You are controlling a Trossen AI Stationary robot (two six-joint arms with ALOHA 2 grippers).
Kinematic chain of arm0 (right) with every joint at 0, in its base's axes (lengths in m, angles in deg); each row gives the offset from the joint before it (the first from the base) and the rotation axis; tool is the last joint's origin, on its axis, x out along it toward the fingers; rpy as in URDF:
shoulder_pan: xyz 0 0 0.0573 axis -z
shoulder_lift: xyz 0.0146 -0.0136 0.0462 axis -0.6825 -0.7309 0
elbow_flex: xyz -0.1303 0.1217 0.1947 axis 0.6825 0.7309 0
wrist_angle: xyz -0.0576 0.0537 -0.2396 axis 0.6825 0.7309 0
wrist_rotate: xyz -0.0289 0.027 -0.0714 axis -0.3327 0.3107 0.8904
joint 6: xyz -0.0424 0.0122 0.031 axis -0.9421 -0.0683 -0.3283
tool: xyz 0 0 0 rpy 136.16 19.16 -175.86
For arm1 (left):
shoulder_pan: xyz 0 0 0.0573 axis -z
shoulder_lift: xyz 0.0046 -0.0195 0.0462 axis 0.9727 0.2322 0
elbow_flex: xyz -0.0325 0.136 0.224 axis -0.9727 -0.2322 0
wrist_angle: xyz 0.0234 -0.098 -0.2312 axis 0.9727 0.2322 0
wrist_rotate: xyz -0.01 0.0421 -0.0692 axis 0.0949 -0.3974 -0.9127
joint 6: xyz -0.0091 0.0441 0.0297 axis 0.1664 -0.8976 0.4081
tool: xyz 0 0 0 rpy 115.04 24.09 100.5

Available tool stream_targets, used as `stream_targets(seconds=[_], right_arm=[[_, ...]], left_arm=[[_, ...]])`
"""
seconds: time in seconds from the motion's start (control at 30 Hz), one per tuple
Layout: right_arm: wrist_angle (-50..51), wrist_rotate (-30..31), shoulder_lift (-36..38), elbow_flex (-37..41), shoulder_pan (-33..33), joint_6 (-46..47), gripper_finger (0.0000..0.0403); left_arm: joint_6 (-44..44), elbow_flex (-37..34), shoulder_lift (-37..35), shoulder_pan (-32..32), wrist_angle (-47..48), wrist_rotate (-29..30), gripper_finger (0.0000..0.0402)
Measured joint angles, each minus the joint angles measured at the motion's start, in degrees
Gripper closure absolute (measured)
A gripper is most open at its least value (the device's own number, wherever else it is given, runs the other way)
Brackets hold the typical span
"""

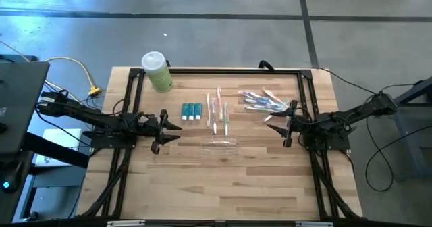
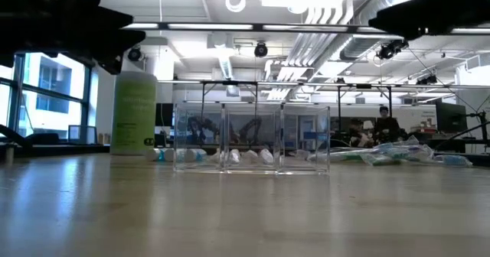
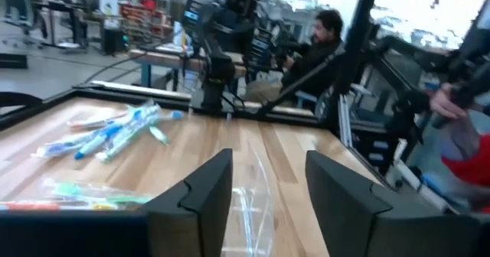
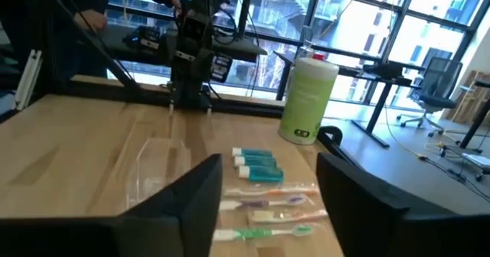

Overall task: Pick & Place toothbrushing station
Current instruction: Put the violet toothbrush into the transparent organizer

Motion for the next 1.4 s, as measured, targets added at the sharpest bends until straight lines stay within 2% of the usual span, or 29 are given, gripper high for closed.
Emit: stream_targets(seconds=[0.13, 0.3, 0.47, 0.57, 0.73, 0.9, 1.03, 1.17, 1.4], right_arm=[[-0.02, -0.02, -2.98, -3.76, 0.00, 0.43, 0.0170], [3.95, 0.28, -4.19, -9.12, -0.02, -2.09, 0.0172], [24.48, 8.48, -9.99, -19.23, 0.88, 5.45, 0.0178], [36.97, 9.96, -14.94, -24.59, 3.47, 12.86, 0.0178], [51.83, 7.17, -21.69, -31.46, 12.07, 32.68, 0.0179], [59.53, -3.00, -26.25, -33.10, 23.04, 36.12, 0.0179], [67.18, -12.04, -30.23, -33.08, 32.25, 42.70, 0.0179], [72.54, -12.11, -33.65, -33.08, 38.23, 43.11, 0.0179], [75.50, -14.58, -38.68, -33.08, 43.22, 38.35, 0.0179]], left_arm=[[0.09, 0.01, 1.93, 0.00, -1.77, 0.16, 0.0232], [0.11, 0.01, 2.65, 0.00, -1.99, 0.16, 0.0231], [0.29, 0.01, 2.71, 0.00, -1.96, 0.16, 0.0231], [1.02, 0.00, 2.71, 0.00, -1.96, 0.16, 0.0231], [3.48, 0.01, 2.71, 0.00, -1.98, 0.44, 0.0231], [5.20, 0.01, 2.83, 0.02, -1.96, 1.27, 0.0231], [9.09, 0.01, 4.31, 0.04, -1.84, 0.84, 0.0231], [10.72, 0.01, 7.04, 0.04, -1.83, 0.84, 0.0231], [10.82, 0.00, 11.28, 0.04, -2.01, 1.55, 0.0231]])
